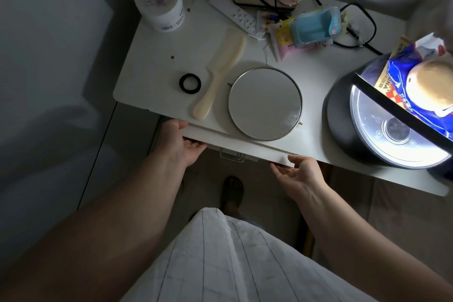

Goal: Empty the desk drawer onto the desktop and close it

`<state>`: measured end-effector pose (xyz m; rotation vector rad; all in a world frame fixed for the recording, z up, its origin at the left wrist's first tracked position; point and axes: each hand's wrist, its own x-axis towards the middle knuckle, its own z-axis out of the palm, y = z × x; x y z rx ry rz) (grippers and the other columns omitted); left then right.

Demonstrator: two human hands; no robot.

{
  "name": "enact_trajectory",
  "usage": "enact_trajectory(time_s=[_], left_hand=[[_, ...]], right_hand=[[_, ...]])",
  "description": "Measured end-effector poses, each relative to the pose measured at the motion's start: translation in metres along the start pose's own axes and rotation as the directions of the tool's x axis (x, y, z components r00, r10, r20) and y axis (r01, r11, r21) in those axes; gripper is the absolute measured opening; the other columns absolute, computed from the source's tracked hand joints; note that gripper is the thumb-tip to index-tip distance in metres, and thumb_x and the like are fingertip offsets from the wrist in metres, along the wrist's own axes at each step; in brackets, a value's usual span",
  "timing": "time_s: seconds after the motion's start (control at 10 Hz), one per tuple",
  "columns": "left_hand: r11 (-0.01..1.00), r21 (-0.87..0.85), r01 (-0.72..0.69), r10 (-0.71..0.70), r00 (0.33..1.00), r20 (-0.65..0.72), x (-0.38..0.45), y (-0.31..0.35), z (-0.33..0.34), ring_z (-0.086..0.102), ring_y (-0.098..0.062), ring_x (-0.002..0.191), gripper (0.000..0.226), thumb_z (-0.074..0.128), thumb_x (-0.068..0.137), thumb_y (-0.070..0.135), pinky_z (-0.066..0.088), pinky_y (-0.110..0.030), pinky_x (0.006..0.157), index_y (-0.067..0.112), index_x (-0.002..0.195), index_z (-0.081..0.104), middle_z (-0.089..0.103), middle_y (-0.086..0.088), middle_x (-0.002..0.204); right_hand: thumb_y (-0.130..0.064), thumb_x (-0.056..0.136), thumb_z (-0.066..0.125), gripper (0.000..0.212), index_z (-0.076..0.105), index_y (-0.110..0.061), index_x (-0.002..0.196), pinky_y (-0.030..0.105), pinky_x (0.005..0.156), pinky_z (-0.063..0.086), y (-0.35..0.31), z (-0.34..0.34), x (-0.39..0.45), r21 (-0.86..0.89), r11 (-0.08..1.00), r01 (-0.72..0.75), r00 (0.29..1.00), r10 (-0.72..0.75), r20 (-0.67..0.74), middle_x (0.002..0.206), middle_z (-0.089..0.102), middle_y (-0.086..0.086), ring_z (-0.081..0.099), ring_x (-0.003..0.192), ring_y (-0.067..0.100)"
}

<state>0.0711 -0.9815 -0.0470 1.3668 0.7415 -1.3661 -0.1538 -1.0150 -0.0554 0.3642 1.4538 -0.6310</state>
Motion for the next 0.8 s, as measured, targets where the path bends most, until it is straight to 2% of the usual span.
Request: enact_trajectory(time_s=[0.1,0.2,0.3,0.4,0.5,0.6,0.7,0.8], left_hand=[[0.997,0.073,-0.034,0.032,0.999,0.026,-0.007,-0.002,-0.002,0.037,-0.034,0.135,0.048,0.045,0.087,0.011,0.028,-0.046,0.114,0.004,0.134,0.037,0.041,-0.020,0.140],[0.980,0.186,-0.069,0.062,0.997,0.042,-0.017,-0.001,-0.008,0.029,-0.035,0.141,0.059,0.043,0.090,0.012,0.024,-0.045,0.118,-0.002,0.144,0.024,0.029,-0.023,0.151],[0.918,0.377,-0.122,0.110,0.992,0.055,-0.029,0.001,-0.021,0.037,-0.033,0.137,0.049,0.041,0.093,0.015,0.030,-0.043,0.114,0.002,0.141,0.035,0.038,-0.023,0.148],[0.819,0.542,-0.186,0.161,0.983,0.093,-0.043,0.002,-0.037,0.046,-0.031,0.130,0.044,0.040,0.095,0.019,0.035,-0.041,0.109,0.005,0.136,0.042,0.049,-0.019,0.140],[0.731,0.633,-0.256,0.188,0.967,0.173,-0.062,0.002,-0.059,0.052,-0.030,0.122,0.040,0.043,0.094,0.020,0.039,-0.039,0.103,0.006,0.130,0.049,0.059,-0.014,0.122],[0.641,0.686,-0.344,0.220,0.939,0.265,-0.088,0.001,-0.086,0.056,-0.025,0.105,0.025,0.047,0.092,0.020,0.041,-0.037,0.095,0.009,0.111,0.058,0.061,-0.005,0.093],[0.551,0.699,-0.456,0.279,0.890,0.361,-0.120,0.007,-0.110,0.059,-0.021,0.090,0.012,0.050,0.091,0.019,0.046,-0.035,0.083,0.014,0.086,0.060,0.062,-0.005,0.089],[0.502,0.645,-0.576,0.328,0.817,0.474,-0.160,0.019,-0.126,0.059,-0.019,0.080,0.011,0.052,0.089,0.020,0.047,-0.033,0.077,0.017,0.084,0.061,0.063,-0.005,0.083]], right_hand=[[0.003,0.093,0.032,0.014,0.046,0.004,0.092,0.042,0.109,0.037,0.002,0.001,-0.003,-0.033,0.999,0.017,1.000,-0.017,-0.004,0.141,0.041,0.027,0.043,0.131,0.037],[0.003,0.093,0.034,0.013,0.047,0.002,0.094,0.041,0.102,0.041,0.005,-0.001,-0.008,-0.057,0.997,0.050,0.999,-0.051,-0.012,0.141,0.042,0.025,0.046,0.129,0.039],[0.001,0.094,0.037,0.028,0.046,0.006,0.120,0.040,0.103,0.042,0.008,-0.008,-0.015,-0.099,0.991,0.090,0.995,-0.093,-0.025,0.145,0.039,0.025,0.046,0.129,0.038],[0.000,0.093,0.040,0.048,0.032,0.003,0.140,0.040,0.104,0.043,0.014,-0.017,-0.033,-0.139,0.981,0.133,0.991,-0.136,-0.012,0.144,0.041,0.025,0.047,0.129,0.037],[-0.001,0.093,0.041,0.052,0.027,0.002,0.144,0.041,0.100,0.043,0.029,-0.032,-0.060,-0.136,0.969,0.207,0.978,-0.204,0.039,0.142,0.044,0.024,0.048,0.128,0.037],[-0.003,0.094,0.040,0.045,0.035,0.001,0.139,0.039,0.099,0.042,0.059,-0.053,-0.101,-0.041,0.959,0.281,0.955,-0.275,0.115,0.132,0.049,0.024,0.053,0.119,0.035],[-0.004,0.093,0.044,0.014,0.055,-0.002,0.102,0.031,0.077,0.048,0.093,-0.071,-0.146,0.004,0.928,0.373,0.911,-0.367,0.186,0.102,0.059,0.015,0.060,0.083,0.025],[-0.003,0.091,0.049,0.013,0.060,-0.008,0.085,0.026,0.063,0.050,0.117,-0.083,-0.199,-0.009,0.825,0.565,0.808,-0.551,0.210,0.068,0.068,0.006,0.066,0.059,0.016]])
